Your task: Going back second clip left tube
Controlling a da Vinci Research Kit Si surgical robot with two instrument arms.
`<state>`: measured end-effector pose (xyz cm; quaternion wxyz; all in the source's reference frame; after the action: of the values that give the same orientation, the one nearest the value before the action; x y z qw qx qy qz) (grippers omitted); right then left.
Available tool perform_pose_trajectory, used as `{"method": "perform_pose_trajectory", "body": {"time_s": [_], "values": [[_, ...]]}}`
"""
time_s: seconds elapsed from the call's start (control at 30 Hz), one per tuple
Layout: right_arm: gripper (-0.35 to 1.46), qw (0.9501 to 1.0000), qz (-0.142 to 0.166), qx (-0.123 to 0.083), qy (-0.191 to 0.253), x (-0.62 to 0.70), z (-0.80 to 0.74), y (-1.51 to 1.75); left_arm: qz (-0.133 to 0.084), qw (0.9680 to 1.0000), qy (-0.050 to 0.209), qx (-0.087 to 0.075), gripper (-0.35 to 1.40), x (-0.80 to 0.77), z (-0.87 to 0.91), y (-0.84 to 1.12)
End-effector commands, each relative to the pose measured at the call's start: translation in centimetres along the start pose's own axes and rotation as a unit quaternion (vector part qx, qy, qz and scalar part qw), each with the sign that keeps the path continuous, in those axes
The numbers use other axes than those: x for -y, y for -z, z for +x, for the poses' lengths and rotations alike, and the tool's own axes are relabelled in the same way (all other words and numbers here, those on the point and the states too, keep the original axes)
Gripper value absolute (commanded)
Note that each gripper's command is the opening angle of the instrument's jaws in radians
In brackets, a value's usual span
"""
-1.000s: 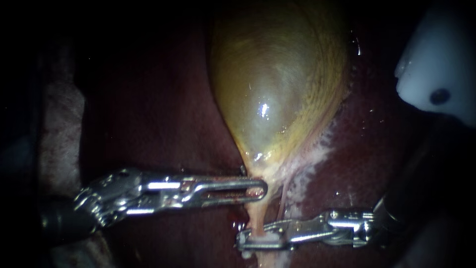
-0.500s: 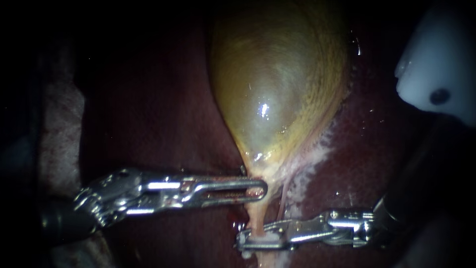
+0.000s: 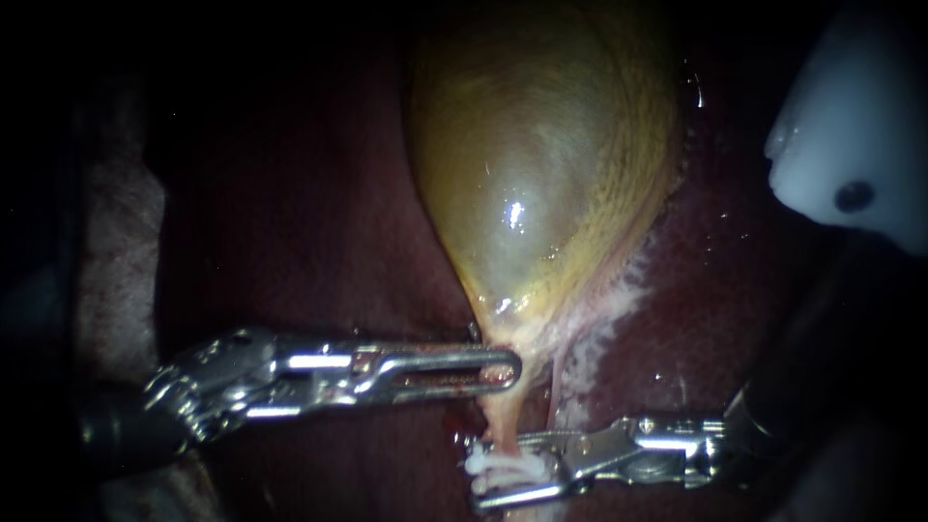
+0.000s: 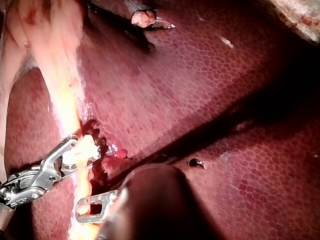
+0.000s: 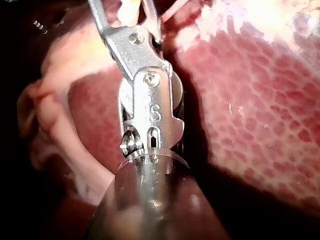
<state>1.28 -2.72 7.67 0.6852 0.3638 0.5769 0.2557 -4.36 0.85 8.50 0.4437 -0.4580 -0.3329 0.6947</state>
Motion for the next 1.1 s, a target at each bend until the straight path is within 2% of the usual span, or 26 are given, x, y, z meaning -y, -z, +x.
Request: {"method": "perform_pose_trajectory", "body": {"time_s": [0.03, 0.8, 1.1], "values": [[0.45, 1.0, 0.0, 0.0, 0.0, 0.0, 0.01, 0.0, 0.0, 1.0, 0.0, 0.0, -0.35, 0.0, 0.0, 0.0], [0.46, 1.0, 0.003, 0.002, 0.001, -0.06, 0.07, 0.09, 0.0, 1.0, 0.0, 0.0, -0.35, 0.0, 0.0, 0.0], [0.46, 0.9999, -0.003, 0.008, 0.007, -0.09, 0.08, 0.24, 0.0, 1.0, 0.0, 0.0, -0.35, 0.0, 0.0, 0.0]]}}
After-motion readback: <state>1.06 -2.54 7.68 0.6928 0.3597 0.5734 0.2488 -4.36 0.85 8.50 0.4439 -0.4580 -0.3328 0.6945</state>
